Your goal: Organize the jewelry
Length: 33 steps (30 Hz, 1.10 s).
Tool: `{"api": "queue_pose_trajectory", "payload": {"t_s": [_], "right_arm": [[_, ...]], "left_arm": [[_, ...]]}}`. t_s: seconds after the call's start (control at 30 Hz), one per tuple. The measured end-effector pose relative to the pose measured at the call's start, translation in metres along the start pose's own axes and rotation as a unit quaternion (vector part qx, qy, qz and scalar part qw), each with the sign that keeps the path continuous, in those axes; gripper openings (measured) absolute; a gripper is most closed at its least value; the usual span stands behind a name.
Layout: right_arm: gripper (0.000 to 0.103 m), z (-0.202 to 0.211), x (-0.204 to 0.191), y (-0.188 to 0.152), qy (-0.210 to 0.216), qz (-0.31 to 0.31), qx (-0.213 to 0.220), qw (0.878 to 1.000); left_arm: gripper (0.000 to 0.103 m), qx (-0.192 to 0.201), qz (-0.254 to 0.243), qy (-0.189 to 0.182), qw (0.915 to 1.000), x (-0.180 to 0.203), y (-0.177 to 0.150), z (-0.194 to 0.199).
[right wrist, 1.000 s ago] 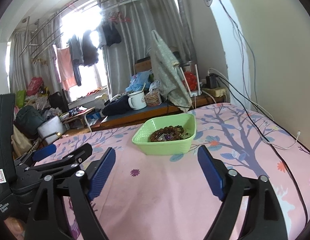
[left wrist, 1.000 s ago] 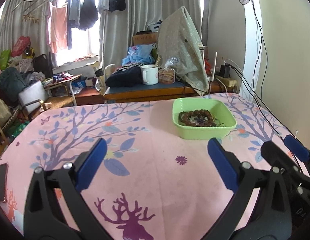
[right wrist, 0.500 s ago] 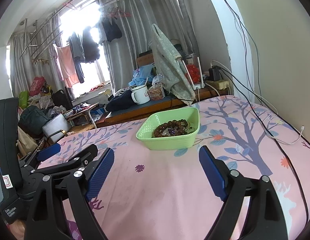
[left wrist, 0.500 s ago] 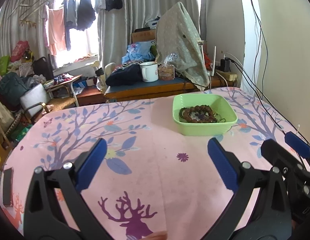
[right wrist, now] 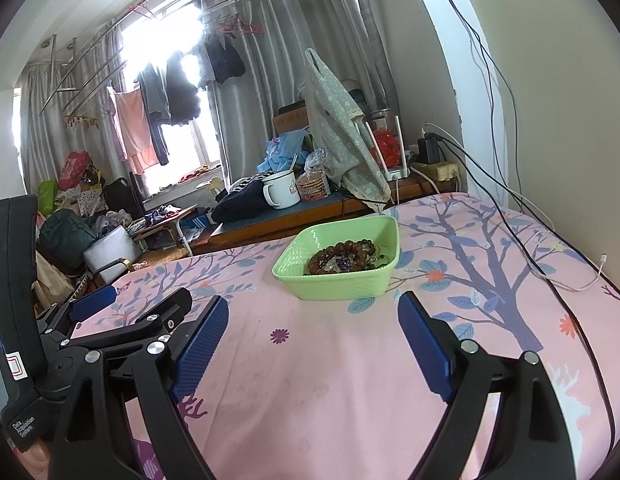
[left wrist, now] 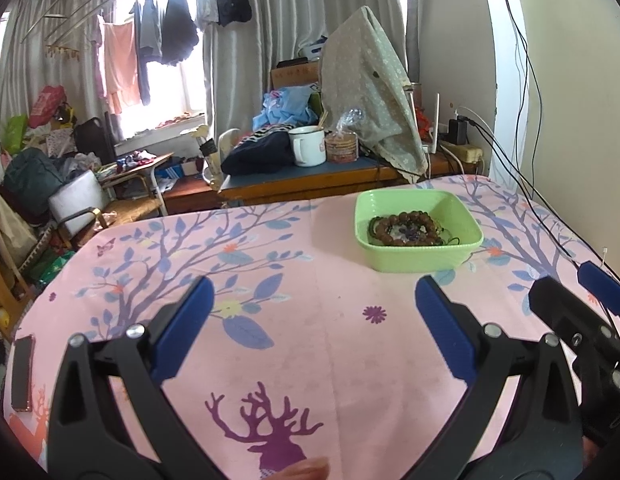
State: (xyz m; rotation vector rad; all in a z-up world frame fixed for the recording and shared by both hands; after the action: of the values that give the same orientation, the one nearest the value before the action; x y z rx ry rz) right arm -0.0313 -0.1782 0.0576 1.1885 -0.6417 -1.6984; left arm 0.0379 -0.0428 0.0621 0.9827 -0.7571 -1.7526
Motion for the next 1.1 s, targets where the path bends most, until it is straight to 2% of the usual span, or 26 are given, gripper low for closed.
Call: {"api": "queue_pose_trajectory", "payload": {"t_s": [0.17,1.1], "right_arm": [[0.061,-0.0003,-0.0011,-0.0006,0.001,0.000,-0.003,1.000],[0.061,-0.0023,0.0004,-0.0068,0.003,-0.008,-0.012,1.000]], "left_arm": [[0.097,-0.020,-0.005,0.014,0.9997,0.0022,-0.0026,-0.0012],[0.097,-0.020,-0.019,0.027,0.9993,0.0082,-0.0047,-0.0012]]}}
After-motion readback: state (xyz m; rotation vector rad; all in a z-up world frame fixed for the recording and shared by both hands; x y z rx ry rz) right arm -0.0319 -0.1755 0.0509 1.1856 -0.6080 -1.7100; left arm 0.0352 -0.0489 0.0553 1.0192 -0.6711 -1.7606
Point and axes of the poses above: each gripper's, at about its wrist camera, not at the fingertips, and z roughly against the way its jaws point, x to its right, y to its top, the point moved 2 cm from there along -z, roughly the way its jaws point, and after that the axes turned 11 degrees about -z, right-handed, at the moved point
